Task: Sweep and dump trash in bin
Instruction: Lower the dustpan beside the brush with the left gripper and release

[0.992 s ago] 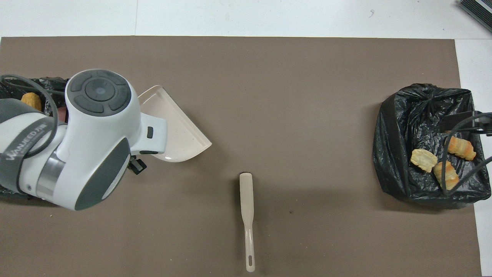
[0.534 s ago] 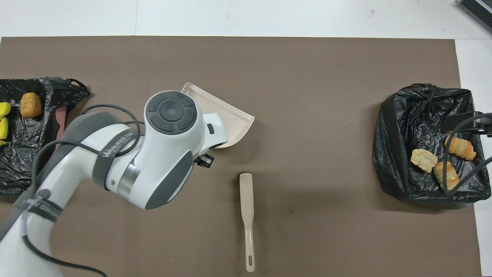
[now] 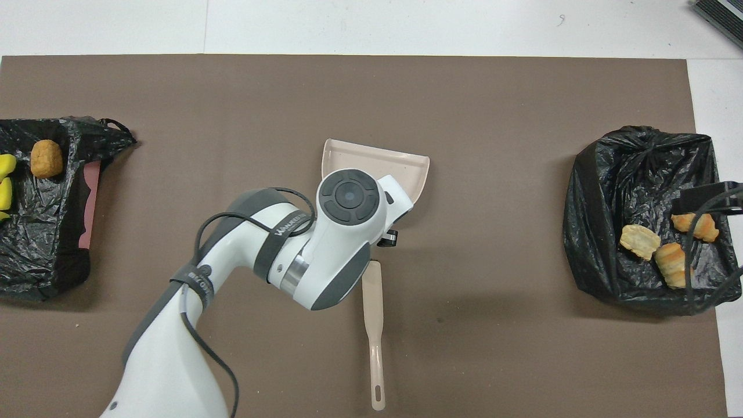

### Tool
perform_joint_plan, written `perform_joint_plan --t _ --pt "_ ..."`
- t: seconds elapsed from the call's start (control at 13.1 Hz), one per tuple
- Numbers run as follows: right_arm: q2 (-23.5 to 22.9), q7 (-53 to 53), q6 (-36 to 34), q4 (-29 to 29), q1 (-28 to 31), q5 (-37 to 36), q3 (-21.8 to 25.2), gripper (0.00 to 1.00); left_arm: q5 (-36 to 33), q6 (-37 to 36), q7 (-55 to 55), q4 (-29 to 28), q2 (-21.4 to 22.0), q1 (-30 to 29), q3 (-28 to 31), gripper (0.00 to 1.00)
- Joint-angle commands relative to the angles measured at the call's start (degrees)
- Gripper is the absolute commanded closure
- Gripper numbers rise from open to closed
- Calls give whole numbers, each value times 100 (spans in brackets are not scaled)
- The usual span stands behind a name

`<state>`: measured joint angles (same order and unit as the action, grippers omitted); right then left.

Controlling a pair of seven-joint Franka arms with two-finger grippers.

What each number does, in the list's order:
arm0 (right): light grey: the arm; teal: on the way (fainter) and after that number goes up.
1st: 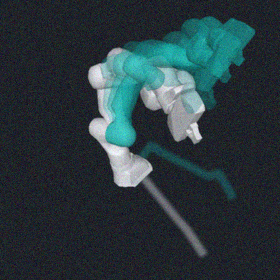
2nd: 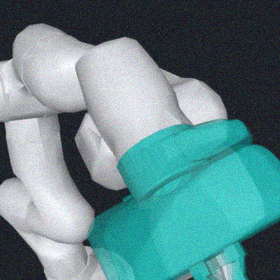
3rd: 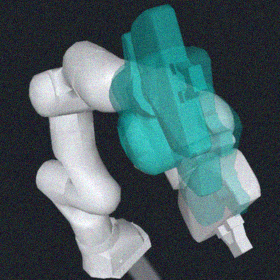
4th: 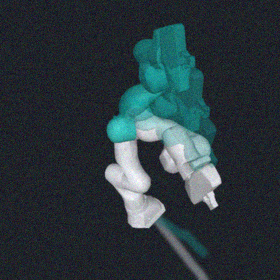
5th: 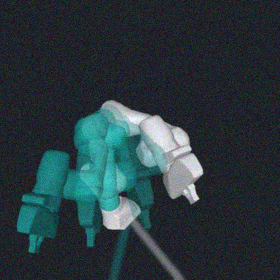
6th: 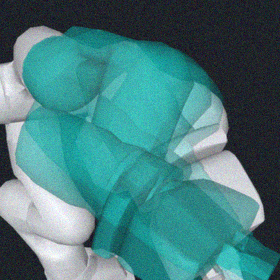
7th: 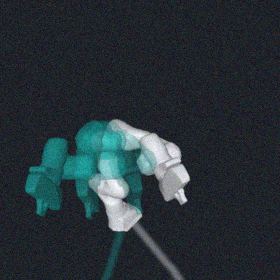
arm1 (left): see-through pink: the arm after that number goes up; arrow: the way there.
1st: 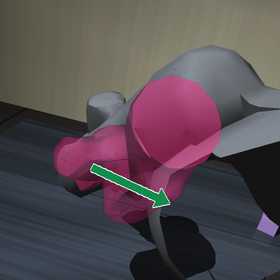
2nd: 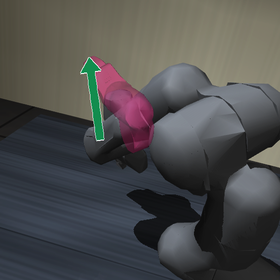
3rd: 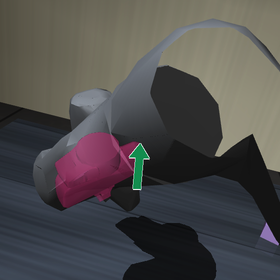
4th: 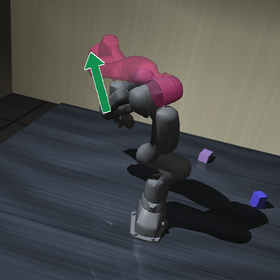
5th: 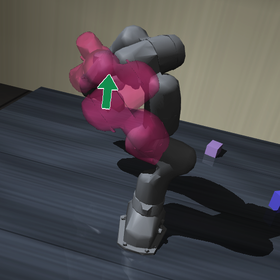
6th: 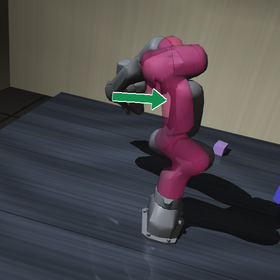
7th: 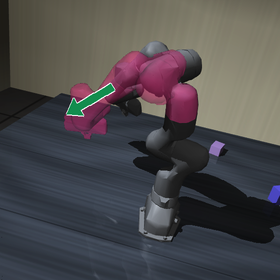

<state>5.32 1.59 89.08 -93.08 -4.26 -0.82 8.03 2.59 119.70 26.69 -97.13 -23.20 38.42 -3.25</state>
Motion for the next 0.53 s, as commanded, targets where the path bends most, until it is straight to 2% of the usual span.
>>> perform_joint_plan --t 0.0,0.23,0.46 --pt "136 97 -102 -87 57 135 -30 0 32 -17 126 485 -273 105 105 1" --pt "136 96 -49 -105 13 100 -48 0 40 -122 47 432 -2 -53 140 0" --pt "136 -18 -40 -105 4 82 -56 0 40 -420 -688 414 280 -649 157 0"
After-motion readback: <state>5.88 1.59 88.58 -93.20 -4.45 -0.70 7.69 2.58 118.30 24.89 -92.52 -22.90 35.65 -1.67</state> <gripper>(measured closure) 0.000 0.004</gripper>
